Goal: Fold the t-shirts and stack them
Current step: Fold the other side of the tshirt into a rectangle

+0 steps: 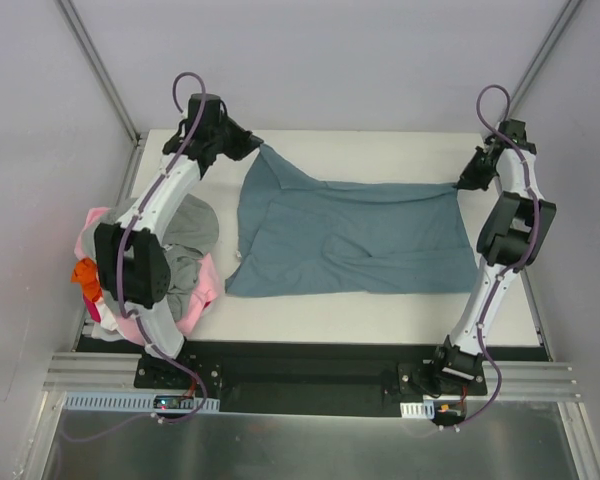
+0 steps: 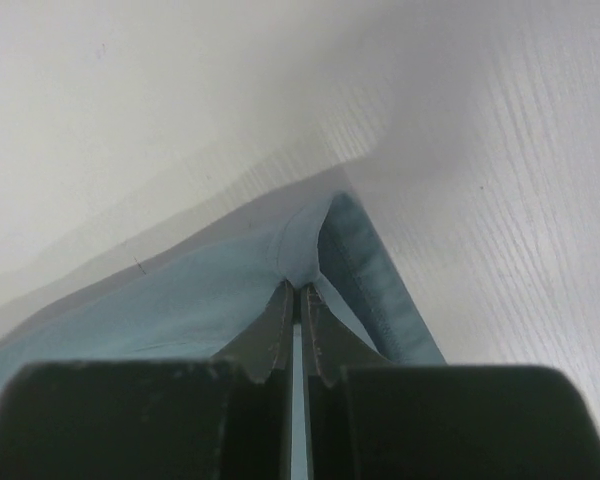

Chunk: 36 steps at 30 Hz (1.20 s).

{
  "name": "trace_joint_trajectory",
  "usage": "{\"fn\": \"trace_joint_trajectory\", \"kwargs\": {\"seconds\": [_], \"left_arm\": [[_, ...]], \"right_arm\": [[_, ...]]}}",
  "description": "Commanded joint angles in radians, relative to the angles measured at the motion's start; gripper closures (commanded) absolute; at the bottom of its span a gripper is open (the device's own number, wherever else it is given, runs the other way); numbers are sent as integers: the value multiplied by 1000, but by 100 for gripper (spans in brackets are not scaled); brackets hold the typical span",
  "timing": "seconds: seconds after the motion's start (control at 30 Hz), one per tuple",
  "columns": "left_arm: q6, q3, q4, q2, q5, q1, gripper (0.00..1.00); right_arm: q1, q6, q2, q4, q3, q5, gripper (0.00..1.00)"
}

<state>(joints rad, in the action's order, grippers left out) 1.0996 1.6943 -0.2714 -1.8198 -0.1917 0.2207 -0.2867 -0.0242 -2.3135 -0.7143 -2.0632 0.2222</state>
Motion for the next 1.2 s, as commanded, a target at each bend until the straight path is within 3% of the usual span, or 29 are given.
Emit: {"fn": "trace_joint_trajectory", "kwargs": {"seconds": [0.0,0.37,0.7,0.97,1.17], "left_arm": [[31,-164,6,247,-18,3,100],[85,-479,-31,519,37,117,100],[100,-691,-51,648,115,131,100],[124,-765,-92,731,156,131,100],[100,-722,-127,766,178,131,100]], "right_arm": [[-17,39,135,-23,31,-29,99],[-39,89,256,-77,175,-95,99],[-48,104,335,-165,305,-116,99],[-49,112,385,-198,331,-121,99],[-49,116,399,-232,310,-121,99]]}}
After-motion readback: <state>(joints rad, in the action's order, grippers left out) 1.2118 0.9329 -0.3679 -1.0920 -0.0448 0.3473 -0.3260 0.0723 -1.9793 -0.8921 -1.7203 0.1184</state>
